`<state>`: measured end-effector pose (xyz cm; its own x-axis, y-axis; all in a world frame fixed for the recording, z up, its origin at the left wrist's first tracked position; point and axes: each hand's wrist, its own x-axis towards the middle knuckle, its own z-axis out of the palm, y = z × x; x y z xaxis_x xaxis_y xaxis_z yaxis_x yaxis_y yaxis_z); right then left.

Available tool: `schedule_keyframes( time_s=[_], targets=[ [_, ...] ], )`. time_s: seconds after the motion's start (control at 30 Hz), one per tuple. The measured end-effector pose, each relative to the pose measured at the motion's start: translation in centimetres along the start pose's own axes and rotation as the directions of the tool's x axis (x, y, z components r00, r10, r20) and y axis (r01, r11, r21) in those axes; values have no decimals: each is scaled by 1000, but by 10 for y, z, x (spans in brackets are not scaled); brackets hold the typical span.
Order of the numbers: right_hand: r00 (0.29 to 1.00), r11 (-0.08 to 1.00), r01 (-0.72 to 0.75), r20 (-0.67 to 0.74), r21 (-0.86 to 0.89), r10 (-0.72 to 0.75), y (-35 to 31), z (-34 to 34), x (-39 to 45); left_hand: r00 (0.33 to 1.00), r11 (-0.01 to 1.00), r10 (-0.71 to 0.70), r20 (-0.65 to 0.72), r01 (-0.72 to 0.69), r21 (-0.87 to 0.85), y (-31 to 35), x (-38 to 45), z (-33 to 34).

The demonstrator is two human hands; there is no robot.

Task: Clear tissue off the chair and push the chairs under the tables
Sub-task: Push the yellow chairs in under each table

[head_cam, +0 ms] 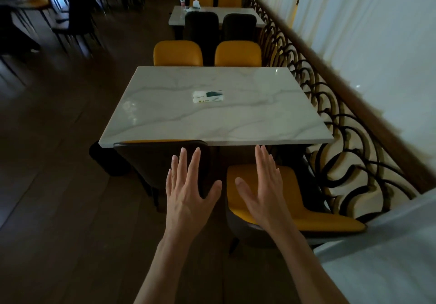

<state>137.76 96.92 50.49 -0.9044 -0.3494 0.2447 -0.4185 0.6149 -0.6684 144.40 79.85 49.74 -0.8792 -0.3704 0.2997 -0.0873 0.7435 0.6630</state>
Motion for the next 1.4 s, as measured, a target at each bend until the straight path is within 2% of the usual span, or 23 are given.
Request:
schedule_keyframes(
  time_s=[0.2, 0.37, 0.57, 0.73, 0.8, 0.87, 0.97, 1.03, 1.07, 1.13, 1.2, 1.23, 1.3, 1.4],
  targets=[
    [1000, 1000, -10, 0, 7, 10, 90, -79, -6, 999, 999, -35, 8, 35, -1, 89, -12, 84],
    [999, 996, -48, 6, 76, 47, 142, -134, -15, 999, 999, -41, -8, 41, 17, 146, -20, 127],
    [996, 983, -92, 24, 159, 89, 170, -153, -20, 992, 989, -124, 19, 126, -83, 167, -29, 155],
    [954, 906, -298, 70, 300, 291, 198, -146, -37, 941, 902, -326, 92, 339, -267, 150, -45, 179],
    [896, 829, -440, 108, 344, 431, 218, -139, -48, 871, 801, -476, 126, 488, -348, 138, -55, 192],
    [810, 763, -585, 137, 276, 571, 238, -131, -60, 765, 678, -627, 150, 630, -379, 126, -67, 204],
    [724, 724, -690, 32, 15, 689, 260, -117, -77, 633, 569, -758, 156, 759, -315, 112, -81, 222],
    [655, 653, -754, 1, 72, 756, 270, -109, -87, 540, 459, -820, 190, 819, -344, 107, -87, 231],
    [599, 582, -788, 30, 198, 800, 273, -106, -90, 494, 396, -844, 210, 838, -376, 106, -88, 235],
    [438, 330, -831, 161, 449, 884, 278, -103, -94, 400, 258, -879, 262, 859, -443, 105, -88, 243],
    [287, 52, -801, 306, 597, 908, 279, -102, -93, 300, 110, -894, 333, 866, -487, 102, -85, 250],
    [252, -57, -762, 377, 645, 891, 281, -101, -92, 249, 33, -893, 374, 867, -497, 101, -83, 253],
    [262, -183, -690, 477, 701, 839, 280, -99, -89, 179, -107, -871, 457, 839, -533, 100, -80, 256],
    [293, -248, -622, 515, 743, 806, 277, -94, -85, 163, -220, -828, 537, 785, -579, 100, -78, 260]
  ],
)
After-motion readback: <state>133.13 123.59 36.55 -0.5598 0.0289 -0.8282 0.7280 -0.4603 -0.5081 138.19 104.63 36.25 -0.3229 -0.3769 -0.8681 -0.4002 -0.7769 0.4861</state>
